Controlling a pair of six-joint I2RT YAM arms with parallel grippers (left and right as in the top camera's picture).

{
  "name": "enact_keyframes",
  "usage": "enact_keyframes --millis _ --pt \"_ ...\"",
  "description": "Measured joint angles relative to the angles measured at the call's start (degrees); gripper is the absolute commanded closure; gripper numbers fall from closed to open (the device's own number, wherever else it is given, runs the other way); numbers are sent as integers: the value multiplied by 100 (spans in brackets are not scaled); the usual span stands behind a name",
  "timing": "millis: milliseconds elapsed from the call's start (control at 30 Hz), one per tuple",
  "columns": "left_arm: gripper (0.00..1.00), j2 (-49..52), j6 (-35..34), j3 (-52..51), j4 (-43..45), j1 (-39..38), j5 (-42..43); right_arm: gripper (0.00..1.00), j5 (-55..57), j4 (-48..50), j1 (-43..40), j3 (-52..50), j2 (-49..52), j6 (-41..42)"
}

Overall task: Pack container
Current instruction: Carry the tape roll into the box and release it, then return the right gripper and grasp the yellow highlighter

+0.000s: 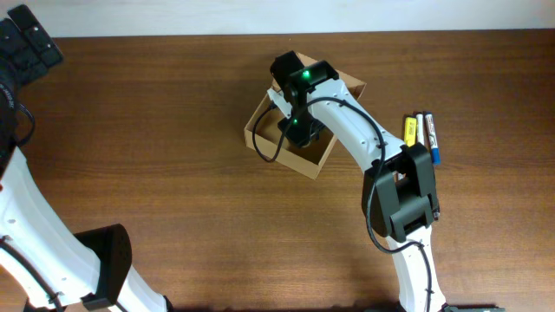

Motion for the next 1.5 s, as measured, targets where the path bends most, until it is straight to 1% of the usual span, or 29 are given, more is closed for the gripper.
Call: enact_keyframes --millis 133,233,400,500,600,700,800,933,1033,1100,1167,1367,1500 --pt "0 0 0 0 0 0 -2 53 2 -509 0 737 4 74" --pt "0 0 0 0 0 0 -2 51 199 -699 0 1346 -92 155" --pt "0 0 0 0 0 0 -2 50 835 -791 -146 1604 -835 365" --pt "0 0 0 0 0 0 -2 50 944 -857 -581 1626 -1504 492" --pt "0 0 2 0 0 0 -2 48 940 -796 -1305 1602 -2118 568" --pt "0 0 0 0 0 0 -2 47 870 -481 -2131 1207 -2636 603" --pt "0 0 0 0 0 0 -2 46 817 -39 -2798 404 -2907 645" --pt "0 0 0 0 0 0 -2 45 743 667 -3204 -855 -2789 743" --pt "0 0 0 0 0 0 0 44 614 844 -3287 -1738 -2437 894" --pt "0 0 2 0 0 0 -2 42 551 881 -3268 -2107 -2181 1034" --pt "0 0 2 0 0 0 0 38 494 894 -3237 -2297 -1937 1228" --pt "0 0 0 0 0 0 0 37 354 1080 -3222 -2334 -1663 1888" --pt "0 0 0 0 0 0 -2 37 214 1340 -3222 -2334 -1661 2105"
